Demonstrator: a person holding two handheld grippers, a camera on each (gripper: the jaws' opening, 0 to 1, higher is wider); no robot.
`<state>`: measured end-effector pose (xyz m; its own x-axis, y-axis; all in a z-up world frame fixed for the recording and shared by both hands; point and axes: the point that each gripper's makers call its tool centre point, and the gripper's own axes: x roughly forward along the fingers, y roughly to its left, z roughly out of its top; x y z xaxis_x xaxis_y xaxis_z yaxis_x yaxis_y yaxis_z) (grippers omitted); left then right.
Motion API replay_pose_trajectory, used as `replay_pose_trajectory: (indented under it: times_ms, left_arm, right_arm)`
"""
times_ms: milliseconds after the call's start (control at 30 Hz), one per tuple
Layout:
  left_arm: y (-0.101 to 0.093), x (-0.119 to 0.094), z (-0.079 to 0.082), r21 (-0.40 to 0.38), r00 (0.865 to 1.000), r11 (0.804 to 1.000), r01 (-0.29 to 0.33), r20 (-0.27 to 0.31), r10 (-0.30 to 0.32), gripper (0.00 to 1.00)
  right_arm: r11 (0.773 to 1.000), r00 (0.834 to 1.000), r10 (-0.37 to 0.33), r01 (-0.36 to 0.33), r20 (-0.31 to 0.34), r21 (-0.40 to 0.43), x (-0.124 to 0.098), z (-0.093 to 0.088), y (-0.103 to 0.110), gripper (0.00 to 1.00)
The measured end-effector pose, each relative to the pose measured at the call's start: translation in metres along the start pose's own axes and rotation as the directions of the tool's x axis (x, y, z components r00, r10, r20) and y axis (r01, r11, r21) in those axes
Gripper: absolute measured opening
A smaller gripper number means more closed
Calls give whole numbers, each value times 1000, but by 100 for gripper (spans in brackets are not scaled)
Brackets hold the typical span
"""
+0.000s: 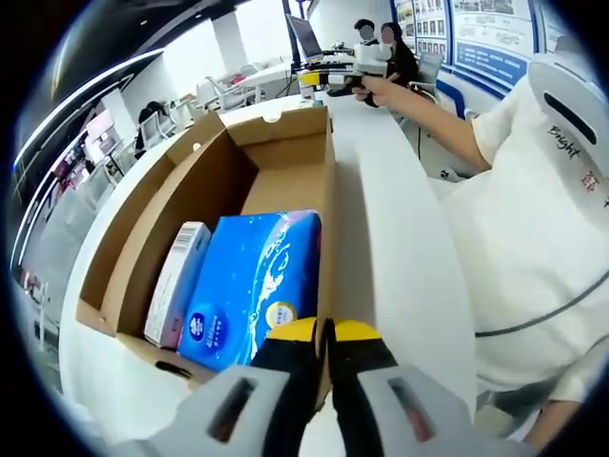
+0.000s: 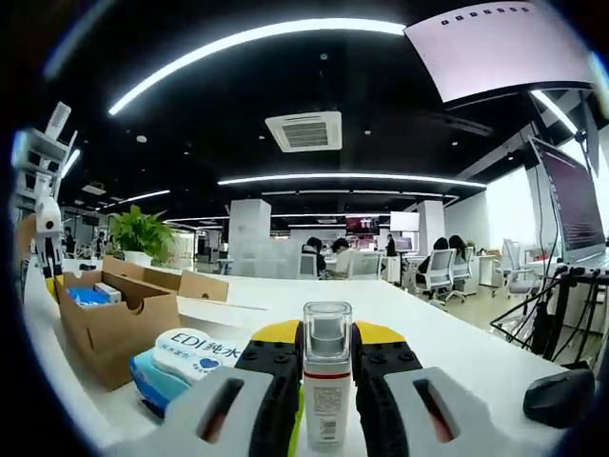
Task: Operate the shoe box by opening the lid, removing the specified soft item, and placing it in the target area until the item is outside and the box remains undamaged.
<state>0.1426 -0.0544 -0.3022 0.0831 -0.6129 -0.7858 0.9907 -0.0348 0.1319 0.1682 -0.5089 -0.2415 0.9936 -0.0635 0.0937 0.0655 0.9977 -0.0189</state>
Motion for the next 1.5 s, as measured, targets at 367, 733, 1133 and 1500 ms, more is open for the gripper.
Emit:
replay_pose_trajectory:
  times_ms: [367, 733, 1133, 1500]
  left_arm:
    - [0, 0, 0, 6, 1000, 1000, -3, 2, 3, 3]
    - [0, 0, 0, 7, 1000, 1000, -5, 3, 5, 3]
    - [0, 0, 0, 7, 1000, 1000, -5, 4, 5, 3]
    - [0, 0, 0, 10, 1000, 1000, -4, 8, 4, 3]
  right_arm:
    - [1000, 999, -15, 15, -28, -16, -3, 2, 1, 19]
    - [1000, 997, -20, 20, -70, -13, -4, -9, -4, 21]
    - [998, 998, -30, 33, -54, 56, -11, 2, -6, 46]
    - [995, 996, -51, 44, 79, 89, -21, 46, -4, 58]
